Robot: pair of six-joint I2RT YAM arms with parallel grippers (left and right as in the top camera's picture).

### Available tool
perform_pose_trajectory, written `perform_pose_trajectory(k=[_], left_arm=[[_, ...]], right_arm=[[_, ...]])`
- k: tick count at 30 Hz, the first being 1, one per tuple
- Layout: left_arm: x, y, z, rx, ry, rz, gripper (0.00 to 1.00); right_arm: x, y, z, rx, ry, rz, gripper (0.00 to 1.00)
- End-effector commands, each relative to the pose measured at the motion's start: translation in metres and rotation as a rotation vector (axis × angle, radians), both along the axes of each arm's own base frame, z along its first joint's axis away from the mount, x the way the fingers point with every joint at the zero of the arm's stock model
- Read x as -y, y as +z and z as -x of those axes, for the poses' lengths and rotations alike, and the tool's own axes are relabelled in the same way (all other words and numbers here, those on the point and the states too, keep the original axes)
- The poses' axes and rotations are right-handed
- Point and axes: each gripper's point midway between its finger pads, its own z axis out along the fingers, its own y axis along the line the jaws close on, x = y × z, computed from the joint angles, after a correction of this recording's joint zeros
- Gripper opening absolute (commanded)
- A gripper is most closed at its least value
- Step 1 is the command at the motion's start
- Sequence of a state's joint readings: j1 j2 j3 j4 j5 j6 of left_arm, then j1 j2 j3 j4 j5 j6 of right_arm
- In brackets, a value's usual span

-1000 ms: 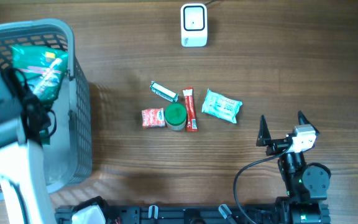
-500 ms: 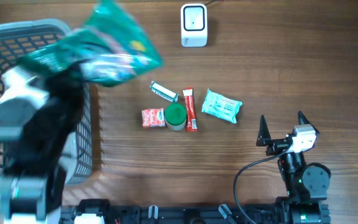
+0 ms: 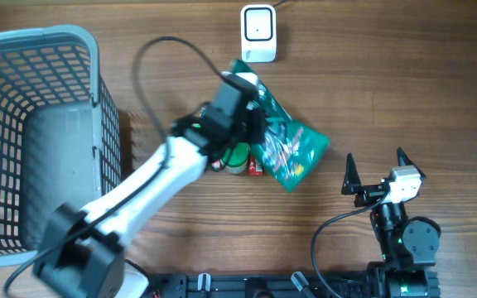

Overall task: Scan the item barcode
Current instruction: 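Carry the 3M gloves bag out and drop it right of the jar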

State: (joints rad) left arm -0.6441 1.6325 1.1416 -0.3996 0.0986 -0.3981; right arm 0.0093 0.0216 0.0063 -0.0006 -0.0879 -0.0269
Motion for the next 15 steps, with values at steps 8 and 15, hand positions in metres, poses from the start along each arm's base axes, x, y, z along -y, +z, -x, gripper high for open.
perform_pose_trajectory(k=[8,15], left_arm=[[0.028,-0.021,0.019,0.076,-0.180,-0.127,0.38],[0.024,0.028,0.009,0.165,-0.140,-0.109,1.00]], right_arm=[[0.001,0.001,0.000,0.005,-0.007,-0.007,1.00],[0.001,0.001,0.000,0.005,-0.007,-0.007,1.00]])
